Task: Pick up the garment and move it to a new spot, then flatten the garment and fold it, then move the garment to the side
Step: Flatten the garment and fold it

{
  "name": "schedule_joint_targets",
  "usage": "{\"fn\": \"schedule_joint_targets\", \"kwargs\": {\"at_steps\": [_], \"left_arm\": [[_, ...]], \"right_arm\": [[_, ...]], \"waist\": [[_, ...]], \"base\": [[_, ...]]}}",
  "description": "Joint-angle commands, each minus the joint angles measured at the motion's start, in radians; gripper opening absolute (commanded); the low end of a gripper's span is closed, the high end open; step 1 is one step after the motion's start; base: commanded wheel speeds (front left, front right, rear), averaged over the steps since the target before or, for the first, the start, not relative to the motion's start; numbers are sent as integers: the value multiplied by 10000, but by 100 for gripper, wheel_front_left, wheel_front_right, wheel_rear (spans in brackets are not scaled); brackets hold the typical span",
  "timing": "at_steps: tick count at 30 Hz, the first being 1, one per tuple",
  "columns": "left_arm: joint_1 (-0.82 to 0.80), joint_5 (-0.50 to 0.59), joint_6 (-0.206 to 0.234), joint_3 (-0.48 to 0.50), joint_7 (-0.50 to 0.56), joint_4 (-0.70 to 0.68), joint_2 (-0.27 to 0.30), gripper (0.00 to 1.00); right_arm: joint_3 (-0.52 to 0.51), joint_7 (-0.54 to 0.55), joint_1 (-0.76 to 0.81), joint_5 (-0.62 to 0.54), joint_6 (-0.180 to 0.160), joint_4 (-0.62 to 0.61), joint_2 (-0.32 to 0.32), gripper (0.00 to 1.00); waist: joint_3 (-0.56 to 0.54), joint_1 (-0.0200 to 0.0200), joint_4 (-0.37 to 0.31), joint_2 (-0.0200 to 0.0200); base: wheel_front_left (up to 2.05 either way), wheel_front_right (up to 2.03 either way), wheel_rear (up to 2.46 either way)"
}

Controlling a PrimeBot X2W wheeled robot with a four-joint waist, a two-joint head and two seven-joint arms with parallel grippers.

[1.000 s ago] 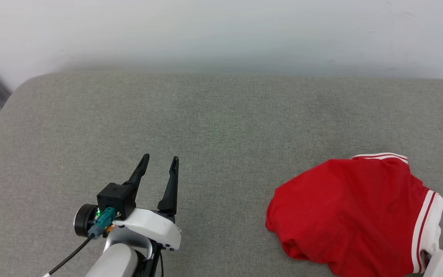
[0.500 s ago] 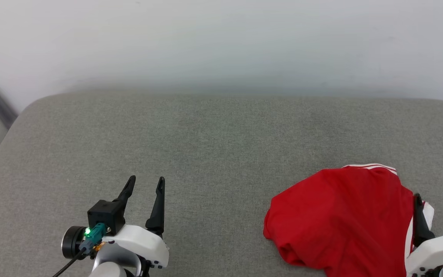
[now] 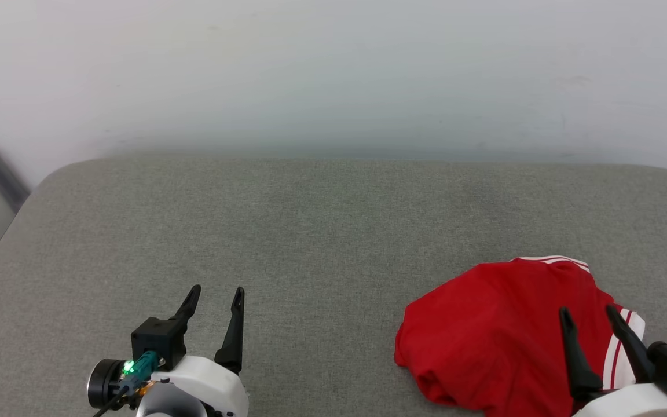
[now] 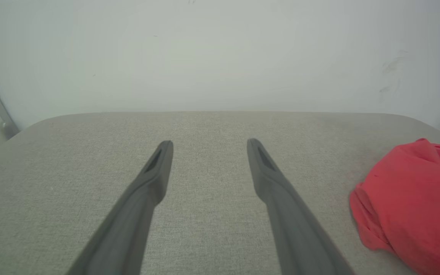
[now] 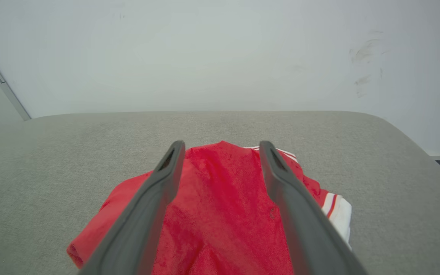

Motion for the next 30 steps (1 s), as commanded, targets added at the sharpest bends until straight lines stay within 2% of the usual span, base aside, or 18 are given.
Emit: {"fn": "schedule_joint_targets", "kwargs": {"at_steps": [1, 6, 10, 17, 24, 30], "left_arm": [[100, 7, 49, -10, 27, -37, 46, 100], [104, 30, 133, -32, 102, -141, 94, 100], [-473, 95, -64, -261, 363, -238, -12, 100], [-2572, 160, -1184, -1185, 1406, -90, -584, 100], [-4615, -218, -2402, -2144, 3736, 1393, -1179, 100], [-5499, -976, -2954, -2696, 6011, 2857, -1499, 100]], "right_arm": [[40, 37, 172, 35, -3, -100, 6, 100], [166, 242, 429, 180, -3, -510, 6, 100], [169, 353, 366, 191, -3, -770, 7, 100], [-24, 557, 70, 38, -3, -1204, 8, 100], [167, 495, -474, 199, -3, -1360, 7, 100], [246, 406, -703, 319, -3, -1168, 7, 100]], "waist": [[-12, 1, -12, 0], [12, 1, -127, 0], [129, 1, -205, 0], [696, 1, -405, 0], [1610, 1, -1049, 0], [2164, 1, -1605, 0]], "base": [[0, 0, 0], [0, 0, 0], [0, 0, 0], [0, 0, 0], [0, 0, 0], [0, 0, 0]]}}
